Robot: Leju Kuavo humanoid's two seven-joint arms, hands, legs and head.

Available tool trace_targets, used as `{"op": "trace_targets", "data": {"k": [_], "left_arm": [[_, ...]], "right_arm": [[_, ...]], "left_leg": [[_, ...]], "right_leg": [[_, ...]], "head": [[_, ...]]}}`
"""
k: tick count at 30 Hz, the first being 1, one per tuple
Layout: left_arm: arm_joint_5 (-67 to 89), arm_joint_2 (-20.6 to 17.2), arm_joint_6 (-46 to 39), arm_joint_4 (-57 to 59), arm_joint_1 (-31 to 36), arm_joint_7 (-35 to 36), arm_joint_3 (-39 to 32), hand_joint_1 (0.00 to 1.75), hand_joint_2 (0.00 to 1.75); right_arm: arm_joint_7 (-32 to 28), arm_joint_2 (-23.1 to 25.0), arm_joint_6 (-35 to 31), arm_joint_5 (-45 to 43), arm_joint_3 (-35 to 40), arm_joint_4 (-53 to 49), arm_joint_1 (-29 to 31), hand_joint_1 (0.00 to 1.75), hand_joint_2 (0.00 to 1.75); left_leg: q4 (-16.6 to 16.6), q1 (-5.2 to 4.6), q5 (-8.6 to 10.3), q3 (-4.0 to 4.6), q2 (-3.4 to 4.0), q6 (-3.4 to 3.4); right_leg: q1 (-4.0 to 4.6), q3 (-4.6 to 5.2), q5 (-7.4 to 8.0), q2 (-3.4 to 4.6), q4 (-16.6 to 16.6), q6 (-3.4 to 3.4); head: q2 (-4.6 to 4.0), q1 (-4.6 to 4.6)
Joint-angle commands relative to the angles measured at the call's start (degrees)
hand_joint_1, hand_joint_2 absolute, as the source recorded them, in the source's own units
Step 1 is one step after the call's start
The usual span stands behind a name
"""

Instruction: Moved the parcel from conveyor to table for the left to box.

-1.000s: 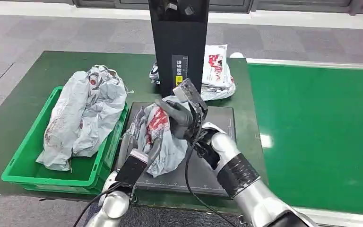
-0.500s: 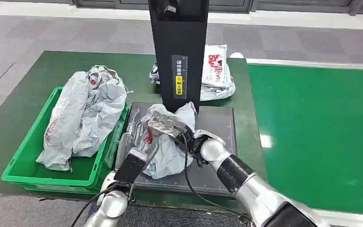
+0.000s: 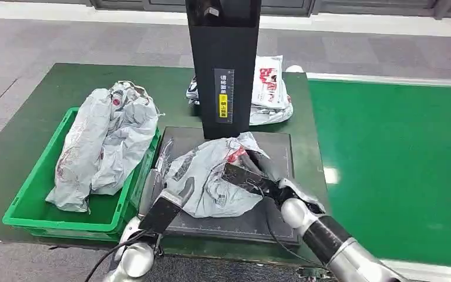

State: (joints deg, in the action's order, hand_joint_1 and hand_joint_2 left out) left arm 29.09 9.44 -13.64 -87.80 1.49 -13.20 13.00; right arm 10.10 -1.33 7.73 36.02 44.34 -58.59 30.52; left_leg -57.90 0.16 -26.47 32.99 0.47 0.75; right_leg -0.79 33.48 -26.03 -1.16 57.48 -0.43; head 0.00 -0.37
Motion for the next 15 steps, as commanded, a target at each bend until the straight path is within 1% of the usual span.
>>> {"op": "trace_targets", "data": {"k": [1, 2, 4, 6, 7, 10, 12, 14, 15], "left_arm": [[3.2, 0.1, 0.9, -1.2, -2.6, 0.2, -1.8, 0.00, 1.75], [4.2, 0.2, 1.3, -0.9, -2.4, 0.4, -1.7, 0.00, 1.75], [5.5, 0.5, 1.5, 0.1, -1.7, 0.7, -1.4, 0.00, 1.75], [9.5, -0.1, 2.5, 1.2, -1.0, 2.3, -0.4, 0.00, 1.75], [9.6, 0.2, 2.5, 1.7, -0.8, 2.4, -0.3, 0.00, 1.75], [20.6, -1.5, 4.7, 6.3, 1.3, 6.4, 3.3, 0.00, 1.75], [21.5, -0.5, 3.7, 9.0, 2.1, 6.0, 3.3, 0.00, 1.75], [21.5, -0.5, 3.7, 9.0, 2.1, 6.0, 3.3, 0.00, 1.75], [23.6, -1.2, 4.2, 10.1, 2.6, 6.2, 4.5, 0.00, 1.75]], "right_arm": [[-3.2, -1.6, -3.3, -5.0, -20.4, -26.9, -13.1, 0.00, 0.00], [-5.3, -1.1, -3.5, -6.7, -21.4, -28.2, -13.9, 0.00, 0.00], [-6.5, -0.8, -2.9, -8.2, -22.4, -30.7, -14.9, 0.00, 0.00], [-11.6, 0.0, -2.3, -12.2, -23.7, -32.3, -15.6, 0.00, 0.00], [-11.6, 0.0, -2.3, -12.3, -23.9, -32.8, -15.7, 0.00, 0.00], [-17.1, 1.0, 2.4, -22.6, -26.3, -33.9, -16.1, 0.00, 0.00], [-17.3, 0.9, 2.8, -23.0, -26.9, -33.5, -15.8, 0.00, 0.00], [-17.3, 0.9, 2.8, -23.0, -26.9, -33.5, -15.8, 0.00, 0.00], [-19.2, 1.5, 4.1, -26.1, -27.7, -33.3, -16.0, 0.00, 0.00]], "left_leg": [[0.0, 0.06, 0.00, 0.02, -0.23, 0.03], [0.0, 0.01, 0.02, 0.07, -0.18, 0.01], [0.0, 0.03, 0.02, 0.04, -0.22, 0.01], [0.0, 0.02, 0.05, 0.04, -0.23, 0.00], [0.0, 0.02, 0.03, 0.06, -0.13, 0.00], [0.1, 0.06, 0.06, 0.01, -0.16, -0.01], [0.1, 0.02, 0.07, 0.04, -0.18, 0.00], [0.1, 0.01, 0.10, 0.00, -0.17, -0.01], [0.1, 0.02, 0.11, -0.03, -0.17, -0.01]], "right_leg": [[0.06, -0.04, -0.06, -0.10, 0.0, 0.07], [0.02, 0.05, -0.04, -0.09, 0.0, 0.04], [0.04, 0.01, -0.05, -0.12, 0.0, 0.03], [0.03, 0.01, -0.03, -0.12, 0.0, 0.02], [0.02, 0.05, -0.02, -0.06, 0.0, 0.01], [0.06, -0.03, 0.03, -0.04, -0.1, 0.02], [0.01, 0.01, -0.01, -0.14, 0.0, 0.01], [0.00, -0.03, 0.02, -0.12, -0.1, 0.01], [0.01, -0.06, 0.04, -0.07, -0.1, 0.02]], "head": [[0.00, -0.02], [0.00, 0.00], [0.00, -0.02], [0.00, 0.00], [0.00, -0.02], [0.00, 0.00], [0.00, -0.02], [0.00, -0.02], [0.00, 0.00]]}}
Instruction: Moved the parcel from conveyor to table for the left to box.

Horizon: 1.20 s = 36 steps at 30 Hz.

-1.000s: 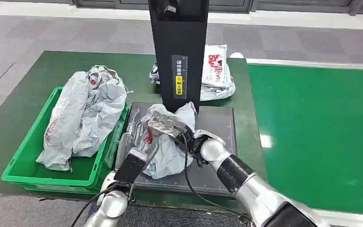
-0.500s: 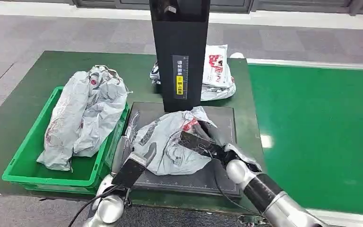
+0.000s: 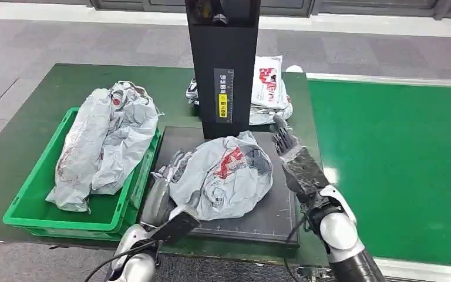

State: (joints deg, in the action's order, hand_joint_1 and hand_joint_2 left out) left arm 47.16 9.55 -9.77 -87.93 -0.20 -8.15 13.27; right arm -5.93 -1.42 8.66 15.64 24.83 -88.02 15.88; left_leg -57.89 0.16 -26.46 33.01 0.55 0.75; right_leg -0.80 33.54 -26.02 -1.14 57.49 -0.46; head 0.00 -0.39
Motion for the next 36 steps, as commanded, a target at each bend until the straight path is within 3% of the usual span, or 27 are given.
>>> {"op": "trace_targets", "data": {"k": [1, 5, 9, 11, 16, 17, 18, 28, 31, 35, 36], "left_arm": [[11.3, -1.7, -0.9, 13.0, 5.4, 3.3, 5.9, 0.00, 1.75], [36.9, 1.4, -5.4, 28.7, 12.8, 13.8, 13.0, 0.00, 1.75], [38.9, 2.6, -4.7, 32.2, 14.9, 14.8, 13.8, 0.00, 1.75], [42.8, 2.5, -1.8, 36.6, 18.0, 18.9, 17.1, 0.00, 1.75], [42.6, 5.3, 0.1, 56.7, 26.5, 20.8, 19.1, 0.00, 1.75], [42.8, 5.3, -0.2, 59.2, 27.5, 20.9, 19.8, 0.44, 1.75], [42.7, 5.5, -0.1, 61.3, 28.1, 20.9, 20.5, 1.75, 1.75], [42.8, 5.5, 1.0, 63.3, 28.5, 20.7, 20.1, 1.75, 1.75], [42.8, 5.5, -1.4, 62.6, 28.6, 21.8, 17.6, 1.75, 1.75], [42.8, 4.6, -5.2, 57.7, 28.1, 22.7, 11.8, 1.75, 1.75], [42.8, 4.2, -5.2, 55.9, 27.9, 22.8, 11.2, 1.75, 1.75]], "right_arm": [[-4.8, 2.2, 5.1, -9.9, -9.4, -3.8, -1.7, 0.00, 0.00], [-6.7, 5.3, 10.7, -16.9, -13.0, -5.1, -2.8, 0.00, 0.00], [-6.2, 5.9, 11.1, -17.3, -13.2, -5.0, -2.2, 0.00, 0.00], [-6.2, 6.5, 11.7, -18.0, -13.6, -4.9, -2.3, 0.00, 0.00], [-6.4, 8.0, 13.6, -19.1, -13.7, -7.1, -4.2, 0.00, 0.00], [-6.5, 8.2, 13.7, -19.4, -14.0, -7.6, -4.8, 0.00, 0.00], [-6.6, 8.3, 13.8, -19.6, -14.6, -8.6, -5.9, 0.00, 0.00], [-7.7, 8.2, 14.5, -20.6, -16.4, -10.1, -8.5, 0.00, 0.00], [-7.8, 8.2, 14.9, -20.5, -16.8, -10.2, -9.2, 0.00, 0.00], [-7.7, 8.7, 15.2, -20.9, -17.6, -10.0, -9.6, 0.00, 0.00], [-7.7, 8.9, 15.2, -21.0, -18.0, -10.2, -10.0, 0.00, 0.00]], "left_leg": [[0.1, 0.01, 0.05, -0.03, -0.18, 0.00], [0.1, -0.03, 0.12, -0.09, -0.35, 0.00], [0.1, -0.01, 0.11, -0.05, -0.30, -0.02], [0.2, 0.04, 0.18, -0.10, -0.29, -0.03], [0.1, 0.02, 0.19, -0.07, -0.29, -0.04], [0.1, -0.01, 0.15, -0.08, -0.24, -0.04], [0.1, 0.01, 0.19, -0.10, -0.29, -0.05], [0.1, -0.02, 0.01, -0.46, -0.04, -0.26], [0.2, 0.00, 0.06, -0.11, -0.01, -0.28], [0.0, 0.00, -0.25, -0.66, 0.01, -0.26], [0.3, 0.04, 0.07, -0.23, 0.14, -0.23]], "right_leg": [[0.01, -0.09, 0.02, -0.08, -0.1, 0.02], [-0.03, -0.16, 0.02, -0.23, -0.1, 0.02], [-0.02, -0.13, 0.05, -0.19, -0.1, 0.00], [0.04, -0.20, 0.15, -0.07, -0.3, 0.03], [0.02, -0.18, 0.14, -0.13, -0.2, 0.00], [-0.01, -0.16, 0.10, -0.10, -0.1, -0.01], [0.00, -0.21, 0.12, -0.14, -0.2, -0.01], [-0.05, -0.89, 0.06, -0.02, -0.2, -0.14], [-0.02, -0.81, 0.20, 0.05, -0.4, -0.11], [-0.03, -1.37, -0.14, 0.02, -0.1, -0.12], [0.02, -0.89, 0.23, 0.26, -0.4, -0.06]], "head": [[0.00, 0.00], [0.00, 0.00], [0.00, 0.00], [0.00, 0.00], [0.00, 0.00], [0.00, 0.00], [0.00, 0.00], [0.00, 0.00], [0.00, 0.00], [0.00, 0.00], [0.00, 0.00]]}}
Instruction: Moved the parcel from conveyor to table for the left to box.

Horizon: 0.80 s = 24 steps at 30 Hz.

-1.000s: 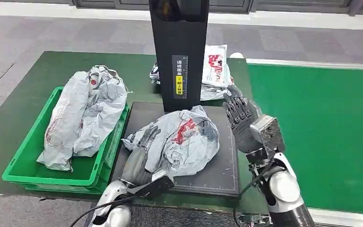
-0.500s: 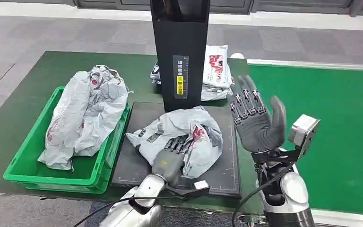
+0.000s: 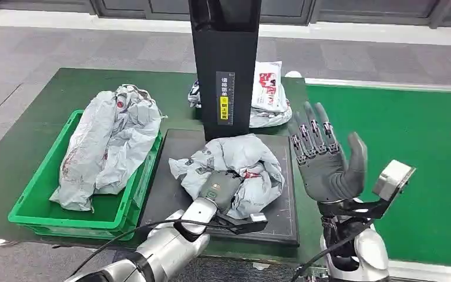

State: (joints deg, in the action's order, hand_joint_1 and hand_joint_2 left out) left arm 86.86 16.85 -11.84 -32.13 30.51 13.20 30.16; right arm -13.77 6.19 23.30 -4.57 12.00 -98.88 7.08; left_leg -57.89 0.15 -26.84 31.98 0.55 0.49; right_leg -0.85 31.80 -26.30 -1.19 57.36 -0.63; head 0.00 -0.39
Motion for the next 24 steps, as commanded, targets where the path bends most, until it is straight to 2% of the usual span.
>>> {"op": "trace_targets", "data": {"k": [1, 2, 4, 5, 6, 7, 9, 10, 12, 14, 16, 20, 24], "left_arm": [[2.4, -3.4, -6.3, -4.3, -4.1, 1.7, -8.6, 1.75, 1.75], [2.4, -4.2, -7.7, -10.7, -5.8, 1.6, -11.5, 1.75, 1.75], [0.3, -4.8, -9.4, -22.7, -9.4, 0.6, -16.3, 1.75, 1.75], [-3.0, -5.0, -10.4, -31.4, -12.1, -1.8, -19.2, 1.75, 1.75], [-3.9, -5.6, -7.7, -35.9, -13.4, -2.6, -19.6, 1.75, 1.75], [-4.4, -5.4, -8.6, -39.7, -14.5, -2.5, -20.8, 1.75, 1.75], [-4.5, -5.5, -8.4, -40.3, -14.8, -2.8, -21.0, 1.75, 1.75], [-7.1, -5.0, -13.7, -42.8, -15.9, -4.4, -22.2, 1.75, 1.75], [-11.9, -5.6, -19.3, -52.1, -18.8, -7.3, -24.1, 1.75, 1.75], [-14.2, -6.3, -21.4, -60.5, -21.4, -9.2, -26.5, 1.75, 1.75], [-15.7, -7.1, -22.8, -64.1, -22.5, -10.6, -27.8, 1.75, 1.75], [-17.9, -8.1, -28.2, -65.7, -22.8, -13.3, -30.9, 1.75, 1.75], [-18.9, -7.5, -28.2, -67.9, -21.7, -16.5, -35.4, 1.75, 1.75]], "right_arm": [[0.2, 1.6, 0.3, -1.0, -5.9, 0.2, -1.7, 0.00, 0.00], [0.1, 1.8, 0.5, -1.0, -6.7, -0.7, -2.7, 0.00, 0.00], [-0.1, 2.2, 1.3, -1.4, -7.7, -1.9, -4.0, 0.00, 0.00], [-0.5, 2.2, 1.8, -1.3, -8.1, -2.7, -4.9, 0.00, 0.00], [-0.6, 2.3, 2.0, -1.3, -8.3, -3.0, -5.3, 0.00, 0.00], [-0.8, 2.4, 2.2, -1.3, -8.4, -3.5, -5.8, 0.00, 1.75], [-0.9, 2.4, 2.2, -1.3, -8.4, -3.4, -5.8, 0.00, 1.75], [-1.2, 2.5, 2.0, -1.0, -8.4, -3.6, -6.1, 0.00, 1.75], [-2.0, 2.3, 1.9, -1.1, -8.5, -4.4, -7.3, 0.00, 1.75], [-2.5, 2.0, 2.1, -1.3, -8.6, -4.5, -8.0, 0.00, 1.75], [-3.0, 2.0, 2.4, -1.6, -8.9, -4.2, -8.4, 0.00, 1.75], [-3.6, 2.3, 3.4, -1.6, -9.3, -3.6, -8.8, 0.00, 1.75], [-4.1, 2.6, 4.2, -1.4, -9.5, -2.8, -9.2, 0.00, 1.75]], "left_leg": [[0.0, 0.02, 0.09, 0.20, 0.05, 0.04], [0.1, 0.02, 0.24, 0.47, 0.12, 0.07], [0.2, 0.04, 0.17, 0.16, 0.10, 0.07], [0.0, 0.03, 0.06, -0.34, 0.10, 0.10], [0.0, 0.05, 0.09, -0.13, 0.20, 0.12], [0.0, 0.04, 0.02, -0.25, 0.27, 0.12], [0.0, 0.06, 0.03, -0.01, 0.33, 0.13], [0.0, 0.05, 0.05, 0.08, 0.36, 0.13], [0.0, 0.08, 0.07, 0.25, 0.38, 0.17], [0.0, 0.09, 0.03, 0.34, 0.43, 0.18], [0.0, 0.10, 0.02, 0.45, 0.47, 0.19], [0.1, 0.10, 0.05, 0.50, 0.40, 0.20], [0.0, 0.07, 0.08, 0.66, 0.34, 0.19]], "right_leg": [[0.03, 0.25, 0.11, 0.14, 0.0, 0.05], [0.04, 0.56, 0.28, 0.26, -0.1, 0.09], [0.06, 0.43, 0.19, 0.24, -0.1, 0.11], [0.04, 0.28, 0.05, 0.20, 0.0, 0.08], [0.07, 0.56, 0.12, 0.35, 0.0, 0.13], [0.05, 0.46, 0.06, 0.37, 0.1, 0.14], [0.09, 0.75, 0.07, 0.44, 0.1, 0.15], [0.08, 0.88, 0.07, 0.50, 0.1, 0.15], [0.10, 1.01, 0.08, 0.52, 0.1, 0.16], [0.11, 1.10, 0.06, 0.58, 0.1, 0.16], [0.12, 1.23, 0.06, 0.64, 0.1, 0.16], [0.11, 1.27, 0.07, 0.59, 0.1, 0.18], [0.09, 1.42, 0.06, 0.48, 0.1, 0.16]], "head": [[0.00, 0.00], [0.00, 0.00], [0.00, 0.00], [0.00, 0.02], [0.00, 0.02], [0.00, 0.02], [0.00, 0.02], [0.00, 0.00], [0.00, 0.02], [0.00, 0.02], [0.00, 0.00], [0.00, 0.02], [0.00, 0.02]]}}
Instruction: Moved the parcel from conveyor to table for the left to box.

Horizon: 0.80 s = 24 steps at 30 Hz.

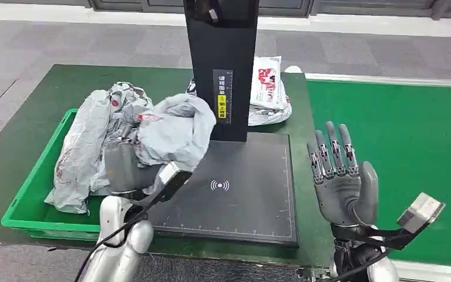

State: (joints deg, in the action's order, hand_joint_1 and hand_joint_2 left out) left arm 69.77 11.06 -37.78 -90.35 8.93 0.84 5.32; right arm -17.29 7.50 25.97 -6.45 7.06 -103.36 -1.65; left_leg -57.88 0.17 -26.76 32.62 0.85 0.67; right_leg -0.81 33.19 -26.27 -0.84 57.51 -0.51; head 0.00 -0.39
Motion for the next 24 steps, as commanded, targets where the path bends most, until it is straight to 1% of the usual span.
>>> {"op": "trace_targets", "data": {"k": [1, 3, 5, 7, 9, 12, 16, 17, 18, 19, 20, 22, 23, 24], "left_arm": [[-1.8, -2.0, -2.2, -9.7, 0.4, -4.3, -11.0, 1.75, 1.75], [-1.5, -0.4, -2.2, -11.3, 2.5, -7.8, -14.8, 1.75, 1.75], [-1.8, -1.1, -2.2, -10.5, 3.3, -7.5, -14.7, 1.75, 1.75], [-1.4, -0.7, -2.2, -11.3, 3.7, -7.8, -15.2, 1.75, 1.75], [-0.1, 0.7, -2.2, -12.6, 7.2, -11.5, -19.0, 1.75, 1.75], [1.8, 0.5, -2.2, -13.5, 12.8, -14.5, -23.1, 1.75, 1.75], [2.4, -0.1, -2.2, -13.3, 13.9, -14.3, -23.6, 1.75, 1.75], [5.9, -0.2, -2.2, -13.5, 14.6, -13.4, -24.4, 1.75, 1.75], [8.7, -1.1, -2.2, -11.7, 14.7, -10.9, -23.6, 1.75, 1.75], [12.5, -3.2, -1.9, -8.3, 14.9, -6.4, -21.3, 1.75, 1.75], [16.9, -4.8, 1.4, -5.9, 15.5, -1.7, -19.0, 1.75, 1.75], [17.8, -5.9, 0.2, -3.9, 15.8, 0.9, -17.1, 1.75, 1.75], [20.2, -8.4, 6.3, -2.5, 15.1, 4.0, -13.7, 1.75, 1.75], [20.2, -13.3, 10.0, -1.1, 14.6, 7.9, -8.5, 1.75, 1.75]], "right_arm": [[-0.7, 1.3, 1.6, 0.5, -4.6, 1.9, -0.4, 0.00, 1.75], [-0.8, 1.7, 2.0, 0.4, -4.9, 2.5, -0.4, 0.00, 1.75], [-0.9, 1.8, 2.0, 0.5, -4.9, 2.8, -0.3, 0.00, 1.75], [-0.9, 1.8, 2.0, 0.5, -4.9, 2.8, -0.2, 0.00, 1.75], [-0.8, 1.9, 2.1, 0.6, -4.9, 3.2, -0.1, 0.00, 1.75], [-1.2, 1.8, 1.9, 0.9, -4.5, 3.9, -0.6, 0.00, 1.75], [-1.2, 2.0, 1.9, 1.0, -4.4, 4.1, -0.4, 0.00, 1.75], [-1.2, 2.0, 2.0, 1.0, -4.2, 4.2, -0.3, 0.00, 1.75], [-1.2, 2.1, 1.9, 1.1, -4.2, 4.2, -0.4, 0.00, 1.75], [-1.2, 2.2, 1.7, 1.1, -4.3, 3.9, -0.5, 0.00, 1.75], [-1.2, 2.2, 1.6, 1.1, -4.5, 3.6, -0.9, 0.00, 1.75], [-1.2, 2.2, 1.9, 1.1, -4.7, 3.2, -1.1, 0.00, 1.75], [-1.1, 2.4, 1.9, 1.0, -5.2, 2.9, -1.5, 0.00, 1.75], [-1.0, 2.4, 2.1, 0.9, -5.6, 3.0, -1.4, 0.00, 1.75]], "left_leg": [[0.0, 0.04, 0.00, 0.04, 0.03, 0.01], [0.0, 0.07, 0.03, 0.07, -0.01, 0.01], [0.0, 0.08, 0.05, 0.09, -0.05, 0.03], [0.0, 0.07, 0.08, 0.08, -0.09, 0.04], [0.0, 0.06, 0.07, 0.06, -0.08, 0.05], [-0.1, 0.10, 0.08, 0.19, -0.13, 0.04], [0.0, 0.11, 0.13, 0.13, -0.15, 0.06], [0.0, 0.07, 0.10, 0.09, -0.12, 0.04], [0.1, 0.10, 0.14, 0.09, -0.10, 0.05], [0.0, 0.07, 0.10, 0.08, -0.07, 0.05], [0.0, 0.08, 0.13, 0.08, -0.15, 0.05], [0.1, 0.05, 0.19, 0.04, -0.33, 0.06], [0.0, 0.06, 0.15, 0.04, -0.28, 0.05], [0.1, 0.07, 0.22, 0.02, -0.37, 0.06]], "right_leg": [[0.04, 0.06, 0.03, 0.10, 0.0, 0.03], [0.08, 0.07, 0.05, 0.09, 0.0, 0.05], [0.08, 0.07, 0.06, 0.06, 0.0, 0.05], [0.07, 0.07, 0.06, 0.02, -0.1, 0.06], [0.07, 0.04, 0.06, 0.01, 0.0, 0.08], [0.10, 0.13, 0.06, -0.06, 0.0, 0.08], [0.12, 0.08, 0.11, -0.01, -0.1, 0.11], [0.08, 0.06, 0.09, 0.00, 0.0, 0.09], [0.11, 0.06, 0.14, 0.07, -0.1, 0.12], [0.07, 0.06, 0.10, 0.02, 0.0, 0.10], [0.09, 0.05, 0.11, -0.02, -0.1, 0.11], [0.05, -0.02, 0.09, -0.20, -0.1, 0.11], [0.06, -0.01, 0.07, -0.18, -0.1, 0.09], [0.08, -0.05, 0.11, -0.23, -0.2, 0.11]], "head": [[0.00, 0.00], [0.00, 0.00], [0.00, 0.02], [0.00, 0.00], [0.00, 0.00], [0.00, 0.02], [0.00, 0.02], [0.00, 0.00], [0.00, 0.00], [0.00, 0.00], [0.00, 0.00], [0.00, 0.00], [0.00, 0.00], [0.00, 0.00]]}}
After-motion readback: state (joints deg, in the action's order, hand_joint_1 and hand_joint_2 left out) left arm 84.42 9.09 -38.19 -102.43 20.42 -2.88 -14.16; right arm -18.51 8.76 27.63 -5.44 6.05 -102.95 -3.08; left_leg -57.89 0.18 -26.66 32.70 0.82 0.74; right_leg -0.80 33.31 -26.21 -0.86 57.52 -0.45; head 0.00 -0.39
